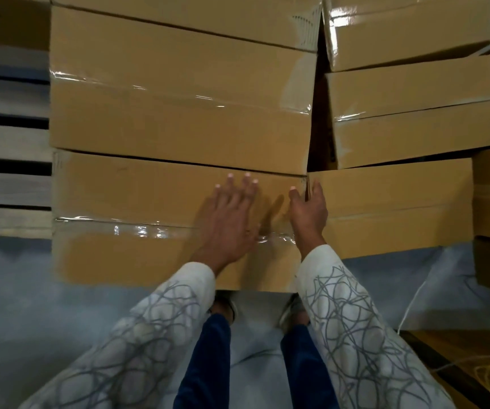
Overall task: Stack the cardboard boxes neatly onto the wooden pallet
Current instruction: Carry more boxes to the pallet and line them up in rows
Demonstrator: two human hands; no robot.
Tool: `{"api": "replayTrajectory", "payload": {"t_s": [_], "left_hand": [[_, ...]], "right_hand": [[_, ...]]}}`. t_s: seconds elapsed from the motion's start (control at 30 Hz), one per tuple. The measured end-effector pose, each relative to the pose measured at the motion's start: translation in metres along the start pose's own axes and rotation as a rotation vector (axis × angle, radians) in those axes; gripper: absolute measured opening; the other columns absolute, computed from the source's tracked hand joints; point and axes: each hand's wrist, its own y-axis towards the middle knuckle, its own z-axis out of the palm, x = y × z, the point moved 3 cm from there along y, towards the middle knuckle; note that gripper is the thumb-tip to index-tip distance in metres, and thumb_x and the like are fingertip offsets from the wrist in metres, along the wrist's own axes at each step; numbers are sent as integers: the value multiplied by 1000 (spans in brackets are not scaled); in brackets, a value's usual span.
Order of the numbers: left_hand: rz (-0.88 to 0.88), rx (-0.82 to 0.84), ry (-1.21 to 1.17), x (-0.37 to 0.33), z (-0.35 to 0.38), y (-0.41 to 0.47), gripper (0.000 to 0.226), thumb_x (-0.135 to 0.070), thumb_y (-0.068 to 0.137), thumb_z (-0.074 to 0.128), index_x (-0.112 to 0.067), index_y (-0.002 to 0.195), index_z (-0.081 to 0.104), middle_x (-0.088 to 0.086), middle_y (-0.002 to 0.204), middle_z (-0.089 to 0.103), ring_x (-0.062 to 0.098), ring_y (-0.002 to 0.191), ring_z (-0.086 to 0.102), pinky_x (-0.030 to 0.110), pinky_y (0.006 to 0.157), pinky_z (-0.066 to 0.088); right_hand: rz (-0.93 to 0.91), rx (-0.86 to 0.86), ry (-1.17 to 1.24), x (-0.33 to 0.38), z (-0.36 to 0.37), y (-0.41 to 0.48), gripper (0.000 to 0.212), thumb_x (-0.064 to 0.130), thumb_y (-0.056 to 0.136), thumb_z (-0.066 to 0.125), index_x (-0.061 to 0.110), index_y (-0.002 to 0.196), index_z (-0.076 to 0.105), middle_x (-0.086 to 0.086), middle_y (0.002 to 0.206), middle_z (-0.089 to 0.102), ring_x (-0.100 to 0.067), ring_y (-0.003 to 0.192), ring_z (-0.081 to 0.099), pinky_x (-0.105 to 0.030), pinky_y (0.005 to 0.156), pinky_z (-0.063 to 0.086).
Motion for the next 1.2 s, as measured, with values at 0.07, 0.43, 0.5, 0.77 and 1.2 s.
{"api": "replayTrajectory", "payload": {"t_s": [0.07,0.43,0.5,0.77,1.2], "left_hand": [[32,41,49,-27,2,21,81,-49,104,40,-19,165,-3,4,172,-12,31,158,-11,52,128,3],[108,199,300,-60,24,68,73,-52,107,22,-18,164,-8,1,172,-16,30,157,-17,60,125,1],[107,199,313,-61,22,69,74,-54,105,21,-17,165,-6,1,172,-14,31,158,-15,60,125,3],[94,217,353,-62,24,72,93,-66,100,33,-18,163,-16,1,172,-17,32,157,-16,62,124,5],[-140,112,54,-97,-6,9,79,-52,99,40,-23,165,6,13,172,8,35,159,0,61,125,1]], "right_hand": [[83,31,86,-3,-2,10,60,34,100,64,20,155,46,-7,154,53,-30,139,50,-37,113,38],[197,139,258,-48,-10,12,54,31,98,62,26,152,51,2,149,58,-24,134,54,-48,112,47],[189,158,229,-51,-11,8,56,31,99,62,25,153,49,0,151,55,-25,136,53,-46,113,46],[218,171,198,-67,-10,-17,54,32,101,61,27,153,49,-1,150,57,-25,133,55,-44,111,46],[1,215,69,-51,-68,-42,60,41,100,65,35,155,43,4,158,47,-23,144,44,-43,118,37]]}}
